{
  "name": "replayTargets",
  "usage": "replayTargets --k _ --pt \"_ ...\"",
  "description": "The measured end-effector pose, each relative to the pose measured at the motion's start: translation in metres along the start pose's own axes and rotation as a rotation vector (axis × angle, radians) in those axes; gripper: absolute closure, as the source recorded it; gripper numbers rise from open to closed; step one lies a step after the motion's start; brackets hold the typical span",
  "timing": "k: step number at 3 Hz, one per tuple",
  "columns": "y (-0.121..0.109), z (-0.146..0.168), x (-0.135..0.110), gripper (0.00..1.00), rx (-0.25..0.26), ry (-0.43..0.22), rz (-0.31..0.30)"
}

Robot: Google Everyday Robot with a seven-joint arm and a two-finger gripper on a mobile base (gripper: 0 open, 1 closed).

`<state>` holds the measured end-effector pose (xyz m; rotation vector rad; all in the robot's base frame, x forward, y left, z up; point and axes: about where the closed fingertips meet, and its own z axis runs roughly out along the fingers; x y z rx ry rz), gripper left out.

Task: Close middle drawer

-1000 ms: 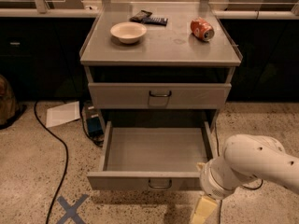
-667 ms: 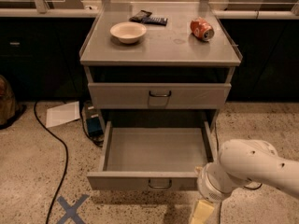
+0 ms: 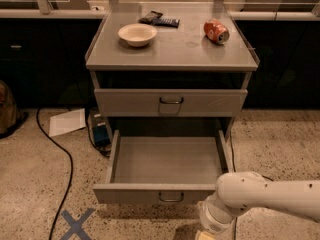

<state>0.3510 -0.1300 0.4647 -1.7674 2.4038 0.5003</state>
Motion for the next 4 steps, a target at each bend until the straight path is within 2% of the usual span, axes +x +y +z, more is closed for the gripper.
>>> replayTargets --k 1,2,3,4 --pt "-0.003 0.040 0.004 0.00 -0.073 -0.102 0.070" --pt "0.001 0.052 0.008 0.00 -0.097 -0.116 0.080" --pt "-0.004 0.050 0.011 0.00 -0.113 -0.194 0.116" --pt "-0.028 0.050 0.014 0.00 -0.099 -0.307 0.116"
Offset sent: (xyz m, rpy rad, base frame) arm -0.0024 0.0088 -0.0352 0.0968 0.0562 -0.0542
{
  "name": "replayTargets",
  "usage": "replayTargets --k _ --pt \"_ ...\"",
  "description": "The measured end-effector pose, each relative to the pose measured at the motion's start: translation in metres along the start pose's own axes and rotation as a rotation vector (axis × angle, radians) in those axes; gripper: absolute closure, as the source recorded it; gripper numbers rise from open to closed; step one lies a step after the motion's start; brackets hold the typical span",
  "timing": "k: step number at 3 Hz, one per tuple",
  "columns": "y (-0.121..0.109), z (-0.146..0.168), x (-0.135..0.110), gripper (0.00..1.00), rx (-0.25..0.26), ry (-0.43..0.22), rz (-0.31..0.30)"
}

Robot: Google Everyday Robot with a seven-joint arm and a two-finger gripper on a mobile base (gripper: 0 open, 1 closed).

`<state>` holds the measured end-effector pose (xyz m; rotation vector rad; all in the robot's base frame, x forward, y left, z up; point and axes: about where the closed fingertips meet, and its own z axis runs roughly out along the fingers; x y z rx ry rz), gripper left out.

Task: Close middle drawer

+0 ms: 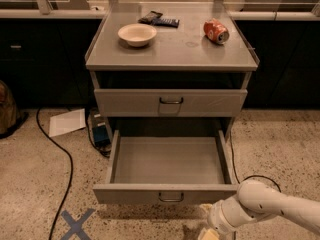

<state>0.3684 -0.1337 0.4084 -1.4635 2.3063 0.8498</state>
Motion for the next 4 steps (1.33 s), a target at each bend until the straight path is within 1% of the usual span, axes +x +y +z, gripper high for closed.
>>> replayTargets --k 1,2,3,4 --pt "-0.025 -0.013 -0.015 0.00 0.023 -0.078 -0.039" --pt "-0.039 -0.022 -0.033 0.00 0.035 -0.100 -0.099" --pt "-0.039 -0.022 -0.033 0.00 0.035 -0.100 -0.099" --pt "-0.055 -0.025 -0.048 0.00 0.031 -0.112 -0.108"
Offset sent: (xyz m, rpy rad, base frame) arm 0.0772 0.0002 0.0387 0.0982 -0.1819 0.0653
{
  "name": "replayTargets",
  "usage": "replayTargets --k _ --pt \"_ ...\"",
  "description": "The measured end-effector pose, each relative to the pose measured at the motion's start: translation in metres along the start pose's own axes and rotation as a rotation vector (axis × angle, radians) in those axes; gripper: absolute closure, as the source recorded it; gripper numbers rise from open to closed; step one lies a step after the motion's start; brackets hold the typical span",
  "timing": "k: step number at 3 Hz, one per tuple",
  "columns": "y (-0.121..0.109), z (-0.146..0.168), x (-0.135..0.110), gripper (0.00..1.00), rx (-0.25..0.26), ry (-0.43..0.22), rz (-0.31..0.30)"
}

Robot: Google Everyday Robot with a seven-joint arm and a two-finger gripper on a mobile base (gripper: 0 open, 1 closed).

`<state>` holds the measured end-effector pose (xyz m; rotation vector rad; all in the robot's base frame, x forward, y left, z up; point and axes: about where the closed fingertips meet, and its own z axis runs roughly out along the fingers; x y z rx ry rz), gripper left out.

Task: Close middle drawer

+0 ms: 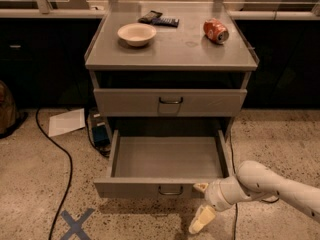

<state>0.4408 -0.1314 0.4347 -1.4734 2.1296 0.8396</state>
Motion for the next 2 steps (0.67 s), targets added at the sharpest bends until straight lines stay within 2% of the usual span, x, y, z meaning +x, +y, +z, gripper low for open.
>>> replayTargets --k 1,2 --pt "-0.0322 -0.0092 -0.0267 0.00 0.006 -0.059 0.002" --pt "-0.0318 -0.0081 -0.0268 0.00 0.003 -0.060 0.002"
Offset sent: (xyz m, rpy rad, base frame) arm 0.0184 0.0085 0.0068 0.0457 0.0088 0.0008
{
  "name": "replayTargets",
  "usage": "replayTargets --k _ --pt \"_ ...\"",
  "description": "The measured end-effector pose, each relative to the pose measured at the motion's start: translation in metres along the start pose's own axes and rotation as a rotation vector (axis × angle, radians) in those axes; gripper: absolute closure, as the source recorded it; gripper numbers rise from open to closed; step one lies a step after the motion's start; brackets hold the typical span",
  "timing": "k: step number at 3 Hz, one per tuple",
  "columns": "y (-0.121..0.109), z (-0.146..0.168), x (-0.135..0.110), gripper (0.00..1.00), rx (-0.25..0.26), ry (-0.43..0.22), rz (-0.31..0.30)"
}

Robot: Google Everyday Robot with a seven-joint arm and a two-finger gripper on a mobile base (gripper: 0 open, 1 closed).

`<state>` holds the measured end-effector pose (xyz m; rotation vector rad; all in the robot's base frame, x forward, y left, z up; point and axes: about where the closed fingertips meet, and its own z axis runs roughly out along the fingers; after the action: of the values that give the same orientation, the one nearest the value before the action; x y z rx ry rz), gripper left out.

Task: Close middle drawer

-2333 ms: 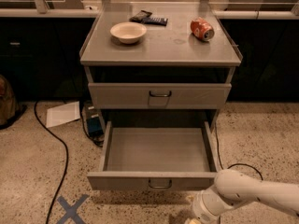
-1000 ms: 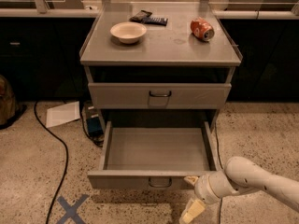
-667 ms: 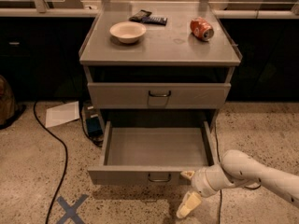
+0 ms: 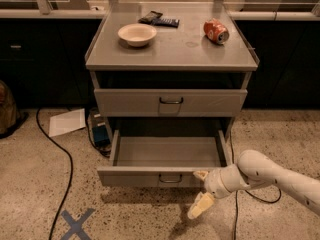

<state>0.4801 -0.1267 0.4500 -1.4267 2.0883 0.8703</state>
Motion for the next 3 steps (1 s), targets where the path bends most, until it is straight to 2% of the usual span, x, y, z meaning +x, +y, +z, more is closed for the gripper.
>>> replayTargets --k 2,3 --pt "-0.038 0.016 -0.015 0.00 0.004 0.006 -0.012" --pt "-0.067 0.005 -0.044 0.00 0.065 -0.011 -0.050"
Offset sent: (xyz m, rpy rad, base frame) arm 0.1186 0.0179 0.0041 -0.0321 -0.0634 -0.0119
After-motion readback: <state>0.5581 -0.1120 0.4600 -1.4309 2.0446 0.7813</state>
